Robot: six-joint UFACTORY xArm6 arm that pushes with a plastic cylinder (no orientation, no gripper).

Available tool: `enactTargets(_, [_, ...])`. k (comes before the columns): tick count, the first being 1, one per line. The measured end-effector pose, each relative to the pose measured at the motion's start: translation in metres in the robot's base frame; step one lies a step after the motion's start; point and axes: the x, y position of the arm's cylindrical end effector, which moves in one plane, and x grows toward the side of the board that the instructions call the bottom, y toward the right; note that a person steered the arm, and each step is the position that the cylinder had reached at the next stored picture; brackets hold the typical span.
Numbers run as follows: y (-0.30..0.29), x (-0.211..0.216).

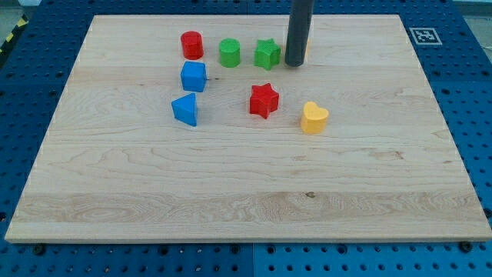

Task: Slide the yellow hexagon right side of the green star

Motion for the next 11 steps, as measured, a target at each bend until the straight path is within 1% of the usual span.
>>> enactTargets(1, [0.017, -0.001])
enactTargets(2, [0.069, 0.000])
enactTargets(3, [0.127, -0.013])
enactTargets(4, [0.109, -0.046])
enactTargets(5, [0.062, -0.065])
enactTargets(6, [0.051, -0.065])
enactTargets(8, [-0.001, -0.064])
enactTargets(9, [-0.010, -0.063])
enactTargets(11, [-0.053, -0.062])
